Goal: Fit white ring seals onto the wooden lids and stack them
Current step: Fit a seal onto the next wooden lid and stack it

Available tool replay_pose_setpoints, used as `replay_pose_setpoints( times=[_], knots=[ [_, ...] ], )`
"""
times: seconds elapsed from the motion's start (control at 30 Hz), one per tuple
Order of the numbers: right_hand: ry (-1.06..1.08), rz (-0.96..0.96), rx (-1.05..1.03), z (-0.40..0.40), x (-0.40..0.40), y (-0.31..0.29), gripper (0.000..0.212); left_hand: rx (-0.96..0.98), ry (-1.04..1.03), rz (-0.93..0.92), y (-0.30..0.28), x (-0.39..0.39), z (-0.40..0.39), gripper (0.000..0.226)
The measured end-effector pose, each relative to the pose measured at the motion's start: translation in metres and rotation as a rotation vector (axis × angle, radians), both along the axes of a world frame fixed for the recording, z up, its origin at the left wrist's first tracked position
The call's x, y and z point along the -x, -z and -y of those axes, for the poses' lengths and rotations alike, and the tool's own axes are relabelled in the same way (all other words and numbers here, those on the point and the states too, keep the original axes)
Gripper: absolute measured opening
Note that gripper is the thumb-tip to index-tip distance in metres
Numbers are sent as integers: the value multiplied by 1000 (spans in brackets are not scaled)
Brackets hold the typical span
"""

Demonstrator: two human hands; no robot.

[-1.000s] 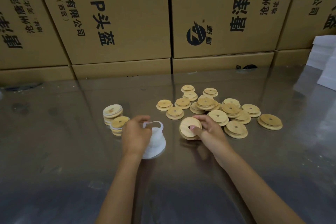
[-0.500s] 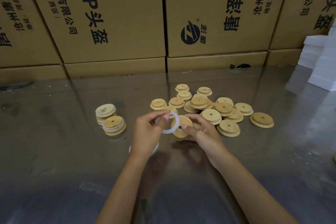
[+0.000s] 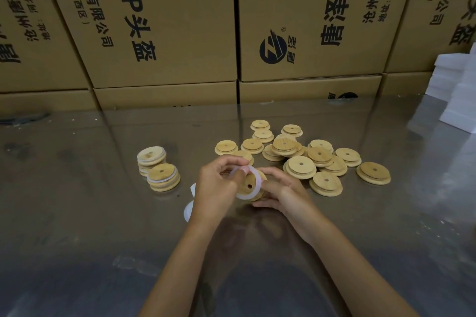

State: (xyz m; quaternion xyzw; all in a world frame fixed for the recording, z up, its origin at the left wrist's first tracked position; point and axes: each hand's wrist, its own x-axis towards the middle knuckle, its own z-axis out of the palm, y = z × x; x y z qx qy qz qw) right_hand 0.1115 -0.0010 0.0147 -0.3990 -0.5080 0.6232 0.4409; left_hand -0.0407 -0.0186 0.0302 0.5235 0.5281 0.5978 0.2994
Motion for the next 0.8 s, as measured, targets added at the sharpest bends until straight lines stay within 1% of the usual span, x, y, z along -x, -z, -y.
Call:
replay_pose_setpoints(
  times=[0.1, 0.27, 0.43, 0.6, 0.8],
  knots=[
    [-15, -4, 15, 1, 0, -3, 22, 3, 24, -26, 2, -1, 0, 16],
    [-42, -11, 14, 2, 0, -3, 22, -9, -13, -81, 4, -4, -1, 20],
    [-62, -47, 49, 1, -1, -3, 27, 30, -7, -112, 4, -4, -1, 20],
    [10, 58, -45, 5, 2, 1, 20, 30, 23, -160, 4, -4, 1, 25],
    [29, 67, -72, 5, 2, 1, 21, 23, 11, -178, 5, -3, 1, 27]
  ],
)
